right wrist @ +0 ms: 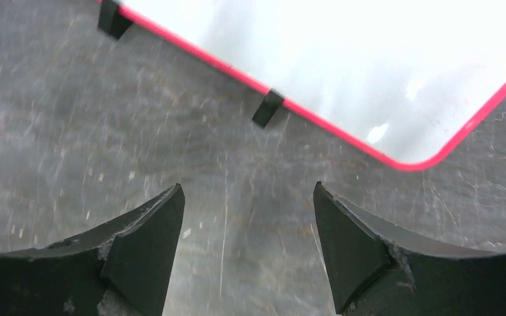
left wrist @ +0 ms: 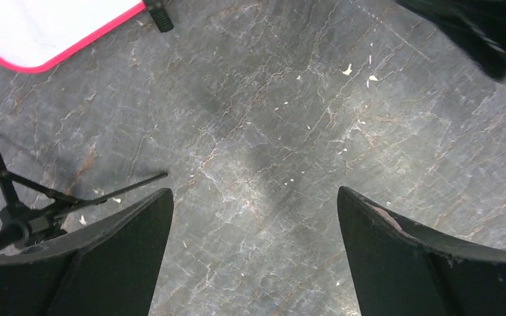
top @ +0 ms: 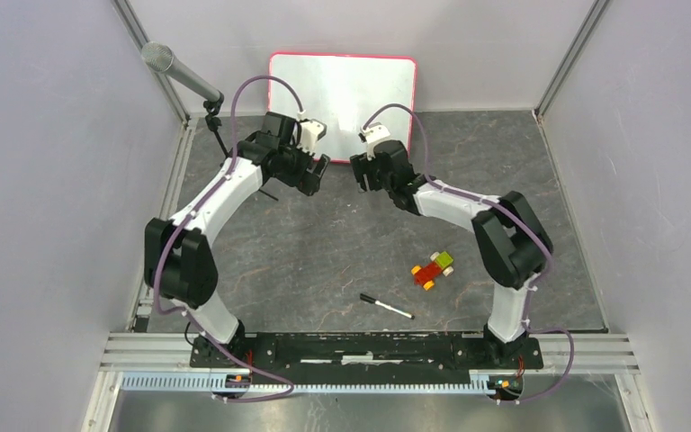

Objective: Write a sentence on the whiteboard
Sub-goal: Move the whiteboard to the center of the board.

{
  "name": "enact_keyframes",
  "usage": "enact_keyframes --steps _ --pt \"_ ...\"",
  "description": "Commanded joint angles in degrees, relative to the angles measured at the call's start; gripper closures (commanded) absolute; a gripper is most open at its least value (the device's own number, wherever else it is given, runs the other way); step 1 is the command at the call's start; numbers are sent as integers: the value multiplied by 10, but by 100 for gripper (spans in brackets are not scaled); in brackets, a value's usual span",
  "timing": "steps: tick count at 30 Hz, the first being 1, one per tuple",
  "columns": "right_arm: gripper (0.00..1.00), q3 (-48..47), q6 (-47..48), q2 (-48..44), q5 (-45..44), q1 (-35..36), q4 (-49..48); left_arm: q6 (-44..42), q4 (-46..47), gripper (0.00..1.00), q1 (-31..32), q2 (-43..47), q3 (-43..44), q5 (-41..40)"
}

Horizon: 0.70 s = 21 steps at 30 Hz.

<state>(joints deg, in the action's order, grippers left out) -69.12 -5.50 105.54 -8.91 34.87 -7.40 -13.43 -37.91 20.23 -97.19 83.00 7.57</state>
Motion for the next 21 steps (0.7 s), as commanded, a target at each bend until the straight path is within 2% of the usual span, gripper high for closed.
enact_keyframes --steps 1,11,21 --pt "23 -94 -71 72 -81 2 -5 59 42 0 1 66 -19 -19" --pt "35 -210 -114 191 -104 4 42 76 49 0 1 117 -46 -19" --pt "40 -268 -120 257 -136 3 59 83 61 0 2 148 -71 -11"
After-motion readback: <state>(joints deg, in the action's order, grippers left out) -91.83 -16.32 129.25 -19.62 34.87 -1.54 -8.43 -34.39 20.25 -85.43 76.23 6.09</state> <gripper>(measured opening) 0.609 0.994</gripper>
